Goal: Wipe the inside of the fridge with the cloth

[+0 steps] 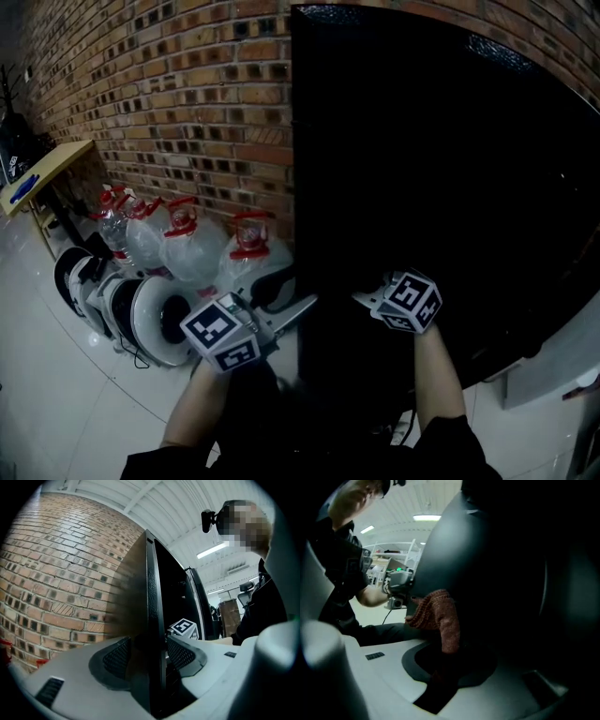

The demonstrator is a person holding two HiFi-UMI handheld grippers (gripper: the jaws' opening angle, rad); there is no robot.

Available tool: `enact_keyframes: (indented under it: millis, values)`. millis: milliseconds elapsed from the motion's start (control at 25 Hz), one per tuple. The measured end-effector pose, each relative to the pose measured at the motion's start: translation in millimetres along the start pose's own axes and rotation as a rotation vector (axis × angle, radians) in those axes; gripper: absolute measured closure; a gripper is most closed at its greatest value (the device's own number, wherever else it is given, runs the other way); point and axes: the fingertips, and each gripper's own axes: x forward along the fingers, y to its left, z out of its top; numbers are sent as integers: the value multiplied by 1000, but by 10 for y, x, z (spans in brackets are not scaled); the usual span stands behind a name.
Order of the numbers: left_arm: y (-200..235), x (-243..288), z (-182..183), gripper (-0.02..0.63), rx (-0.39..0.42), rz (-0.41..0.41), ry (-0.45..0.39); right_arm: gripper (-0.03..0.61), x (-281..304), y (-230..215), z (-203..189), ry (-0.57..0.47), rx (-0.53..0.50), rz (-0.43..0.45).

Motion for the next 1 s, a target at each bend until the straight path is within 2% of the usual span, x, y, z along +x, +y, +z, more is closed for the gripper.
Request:
enact_keyframes:
  millis: [160, 280, 560, 760, 1000]
  values:
    - [25, -20, 17, 367, -3, -4, -8, 500, 56, -434, -120, 34, 40, -160]
    - [-4, -12, 2, 365, 3, -15, -5, 500, 86, -668, -182, 36, 83, -234]
    - [-21, 62, -35, 367, 53, -35, 37, 500, 167, -1064, -333, 77, 158, -316]
    - [-61, 52, -30, 367, 53, -32, 41, 500, 190, -1215, -373, 112, 136, -354]
    - [-55, 75, -22, 367, 62, -16, 42, 502, 227, -1480, -307, 130, 90, -464]
